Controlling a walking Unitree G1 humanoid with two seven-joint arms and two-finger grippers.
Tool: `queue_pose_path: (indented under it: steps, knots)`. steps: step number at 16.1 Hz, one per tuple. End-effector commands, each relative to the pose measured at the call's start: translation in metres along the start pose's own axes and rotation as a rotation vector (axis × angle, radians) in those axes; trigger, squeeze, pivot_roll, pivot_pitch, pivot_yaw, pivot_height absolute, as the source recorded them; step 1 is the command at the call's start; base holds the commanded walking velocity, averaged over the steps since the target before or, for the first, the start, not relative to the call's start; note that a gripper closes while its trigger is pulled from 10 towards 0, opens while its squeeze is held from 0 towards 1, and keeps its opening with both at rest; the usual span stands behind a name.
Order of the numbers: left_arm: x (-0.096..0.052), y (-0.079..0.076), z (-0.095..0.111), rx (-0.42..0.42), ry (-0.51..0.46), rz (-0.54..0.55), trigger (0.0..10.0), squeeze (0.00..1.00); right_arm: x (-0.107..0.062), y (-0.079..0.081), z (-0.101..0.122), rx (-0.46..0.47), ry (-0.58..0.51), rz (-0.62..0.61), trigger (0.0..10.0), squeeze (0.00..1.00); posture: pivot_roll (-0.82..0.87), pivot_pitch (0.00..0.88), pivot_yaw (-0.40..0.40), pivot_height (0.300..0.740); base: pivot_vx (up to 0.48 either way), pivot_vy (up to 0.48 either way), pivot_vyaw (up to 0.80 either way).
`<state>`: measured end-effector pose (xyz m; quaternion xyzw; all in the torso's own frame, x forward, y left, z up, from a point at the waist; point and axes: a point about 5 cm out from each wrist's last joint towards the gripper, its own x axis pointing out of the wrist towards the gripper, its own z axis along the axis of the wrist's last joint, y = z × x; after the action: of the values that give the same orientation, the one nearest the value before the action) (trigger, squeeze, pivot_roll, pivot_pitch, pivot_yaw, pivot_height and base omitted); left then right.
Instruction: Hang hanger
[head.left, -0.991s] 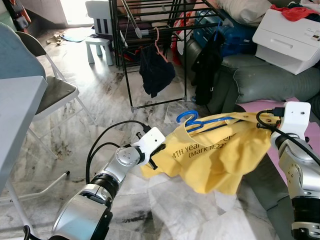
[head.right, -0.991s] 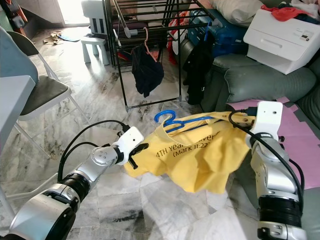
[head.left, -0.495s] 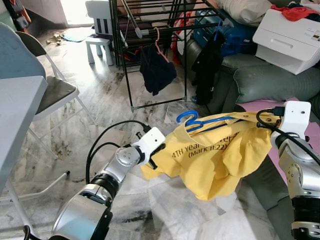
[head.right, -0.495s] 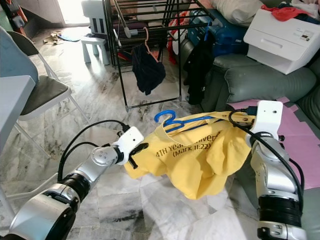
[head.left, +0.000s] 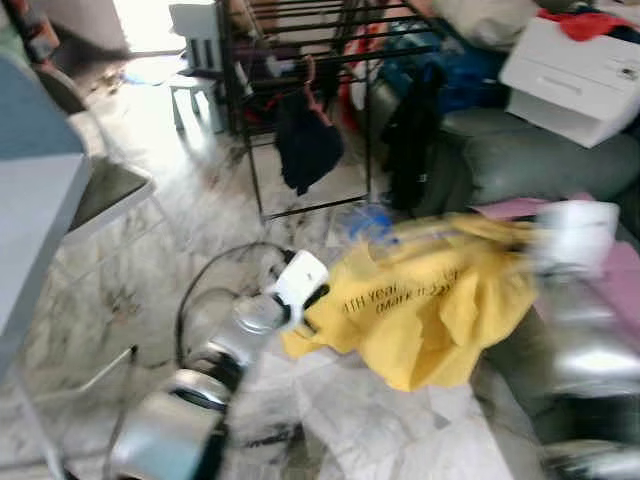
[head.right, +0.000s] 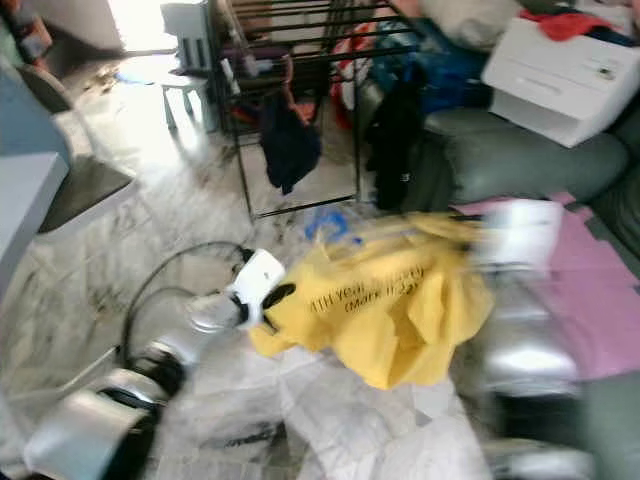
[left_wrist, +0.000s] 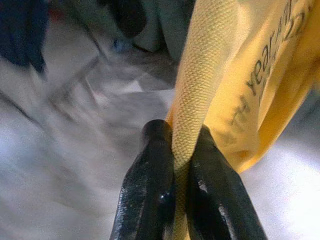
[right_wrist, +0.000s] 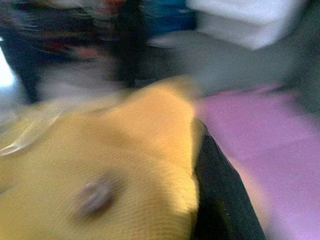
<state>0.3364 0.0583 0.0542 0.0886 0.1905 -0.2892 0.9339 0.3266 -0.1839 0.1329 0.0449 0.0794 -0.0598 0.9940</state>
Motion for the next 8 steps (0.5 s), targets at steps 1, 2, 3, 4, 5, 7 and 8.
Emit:
queue_pose_path:
  steps: [1, 2, 3, 4, 5, 7, 8]
  knots:
    - [0.001, 0.001, 0.005, -0.127, -0.041, 0.042, 10.0, 0.00, -0.003, 0.009, -0.009, -0.016, 0.039, 0.058, 0.0, 0.00, -0.04, 0.000, -0.019, 0.740, 0.000, 0.000, 0.00]
    - [0.001, 0.002, 0.005, -0.133, -0.041, 0.044, 10.0, 0.00, -0.003, 0.008, -0.010, -0.014, 0.041, 0.056, 0.0, 0.00, -0.04, 0.000, -0.019, 0.740, 0.000, 0.000, 0.00]
    - [0.001, 0.004, 0.008, -0.136, -0.055, 0.054, 10.0, 0.00, -0.003, 0.007, -0.011, -0.016, 0.043, 0.053, 0.0, 0.00, -0.04, 0.000, -0.018, 0.740, 0.000, 0.000, 0.00]
    - [0.001, 0.005, 0.010, -0.148, -0.061, 0.060, 10.0, 0.00, -0.002, 0.007, -0.011, -0.017, 0.042, 0.051, 0.0, 0.00, -0.03, 0.000, -0.018, 0.740, 0.000, 0.000, 0.00]
    - [0.002, 0.006, 0.012, -0.167, -0.065, 0.069, 10.0, 0.00, -0.001, 0.008, -0.010, -0.016, 0.040, 0.048, 0.0, 0.00, -0.03, 0.000, -0.017, 0.740, 0.000, 0.000, 0.00]
    - [0.002, 0.008, 0.014, -0.181, -0.060, 0.088, 10.0, 0.00, -0.001, 0.014, -0.008, -0.012, 0.033, 0.059, 0.0, 0.00, -0.03, 0.000, -0.016, 0.740, 0.000, 0.000, 0.00]
    - [0.002, 0.010, 0.013, -0.163, -0.048, 0.102, 10.0, 0.00, -0.001, 0.020, -0.008, -0.041, 0.038, 0.097, 0.0, 0.00, -0.03, 0.000, -0.015, 0.740, 0.000, 0.000, 0.00]
